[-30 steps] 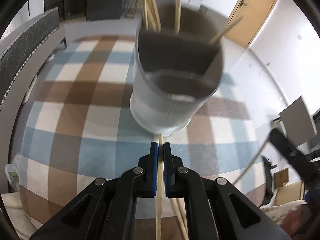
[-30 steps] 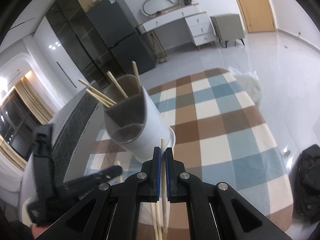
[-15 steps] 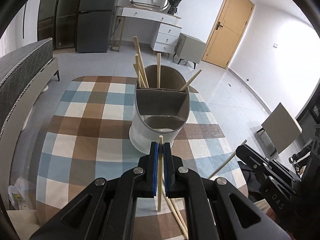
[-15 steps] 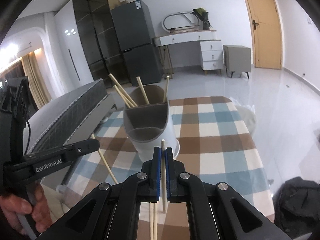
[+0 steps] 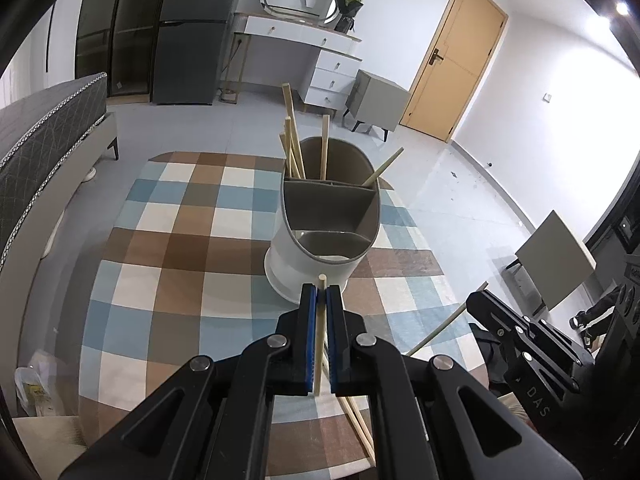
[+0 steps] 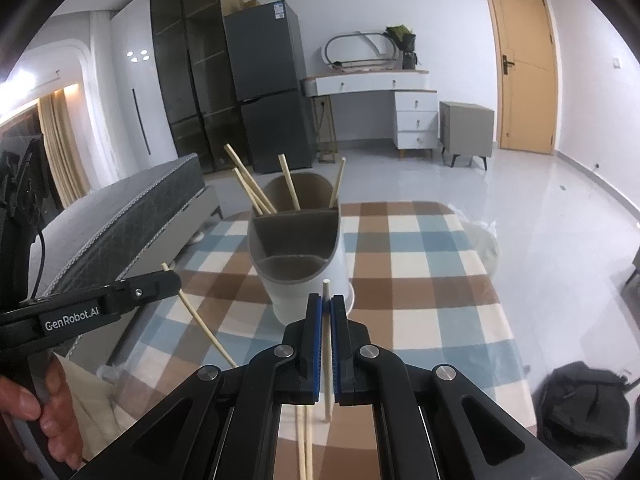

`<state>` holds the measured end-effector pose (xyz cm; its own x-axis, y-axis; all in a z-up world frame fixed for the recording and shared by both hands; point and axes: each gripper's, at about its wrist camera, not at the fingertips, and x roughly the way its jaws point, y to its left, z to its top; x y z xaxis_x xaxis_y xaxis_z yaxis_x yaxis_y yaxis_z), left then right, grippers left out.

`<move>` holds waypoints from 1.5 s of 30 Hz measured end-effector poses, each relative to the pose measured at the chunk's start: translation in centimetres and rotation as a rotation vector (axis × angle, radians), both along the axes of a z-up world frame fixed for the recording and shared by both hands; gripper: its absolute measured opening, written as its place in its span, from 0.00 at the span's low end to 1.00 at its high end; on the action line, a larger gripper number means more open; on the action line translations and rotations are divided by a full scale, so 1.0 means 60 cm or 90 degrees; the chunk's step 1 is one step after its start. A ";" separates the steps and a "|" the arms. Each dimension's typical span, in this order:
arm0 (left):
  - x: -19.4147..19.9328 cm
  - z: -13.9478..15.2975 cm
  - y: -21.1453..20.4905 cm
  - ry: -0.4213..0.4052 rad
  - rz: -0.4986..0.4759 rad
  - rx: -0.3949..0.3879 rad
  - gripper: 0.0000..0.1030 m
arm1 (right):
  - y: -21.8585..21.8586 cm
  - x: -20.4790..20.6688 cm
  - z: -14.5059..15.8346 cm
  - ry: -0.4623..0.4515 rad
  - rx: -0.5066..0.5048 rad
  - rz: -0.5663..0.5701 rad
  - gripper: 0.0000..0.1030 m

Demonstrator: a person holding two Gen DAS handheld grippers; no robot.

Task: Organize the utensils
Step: 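Lift both held chopsticks and carry them over the utensil holder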

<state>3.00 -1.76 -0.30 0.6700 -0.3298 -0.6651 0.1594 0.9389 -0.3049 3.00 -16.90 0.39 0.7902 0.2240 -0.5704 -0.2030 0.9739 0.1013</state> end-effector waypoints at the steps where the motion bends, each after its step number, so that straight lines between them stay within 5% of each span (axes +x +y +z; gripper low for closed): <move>1: -0.003 0.004 0.002 -0.002 -0.004 -0.001 0.01 | 0.001 -0.003 0.002 -0.004 -0.002 -0.001 0.03; 22: -0.025 0.083 0.018 -0.054 -0.053 -0.058 0.00 | 0.003 -0.023 0.075 -0.071 0.008 -0.002 0.03; 45: 0.122 0.196 0.050 -0.138 -0.007 -0.123 0.00 | 0.027 0.117 0.220 -0.162 -0.009 0.059 0.03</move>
<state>10.30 1.25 11.48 0.7858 -0.4445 -0.4301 0.2501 0.8644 -0.4362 10.05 -15.26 13.57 0.8851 0.2955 -0.3595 -0.3085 0.9510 0.0219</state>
